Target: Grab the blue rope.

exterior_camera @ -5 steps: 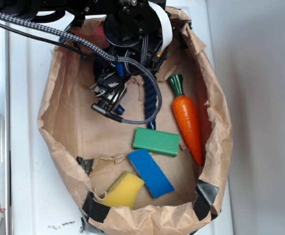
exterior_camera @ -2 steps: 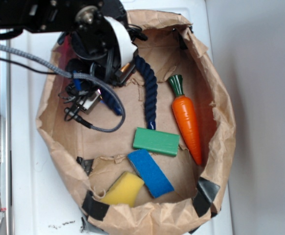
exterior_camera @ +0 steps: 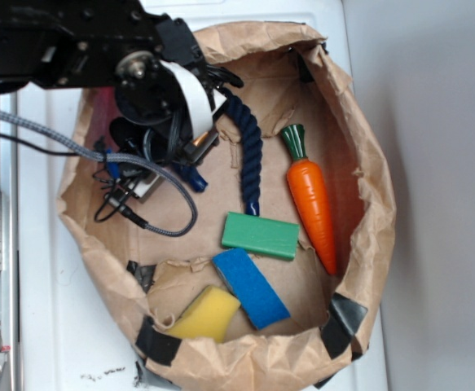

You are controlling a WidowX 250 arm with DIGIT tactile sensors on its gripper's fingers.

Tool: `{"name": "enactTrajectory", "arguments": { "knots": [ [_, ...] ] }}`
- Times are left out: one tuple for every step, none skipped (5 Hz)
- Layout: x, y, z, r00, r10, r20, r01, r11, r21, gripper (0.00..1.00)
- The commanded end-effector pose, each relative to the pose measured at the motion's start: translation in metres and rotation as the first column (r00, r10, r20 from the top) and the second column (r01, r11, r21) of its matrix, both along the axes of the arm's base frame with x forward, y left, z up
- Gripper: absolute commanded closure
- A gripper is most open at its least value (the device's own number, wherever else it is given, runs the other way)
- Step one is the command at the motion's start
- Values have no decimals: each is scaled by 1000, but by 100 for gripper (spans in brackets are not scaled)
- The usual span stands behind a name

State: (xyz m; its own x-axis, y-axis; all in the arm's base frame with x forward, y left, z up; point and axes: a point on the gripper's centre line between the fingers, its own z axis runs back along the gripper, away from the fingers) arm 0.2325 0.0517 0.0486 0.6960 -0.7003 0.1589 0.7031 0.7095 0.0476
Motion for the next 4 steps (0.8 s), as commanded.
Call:
{"name": "enactTrajectory", "arguments": {
  "knots": [
    [17, -17, -18, 999, -28, 17, 27, 998, 51, 0],
    [24, -21, -29, 999, -23, 25, 22, 999, 34, 0],
    [26, -25, -38, 998, -14, 65, 13, 1000, 28, 0],
    [32, -26, -40, 995, 29, 93, -29, 1000, 3, 86]
  ]
}}
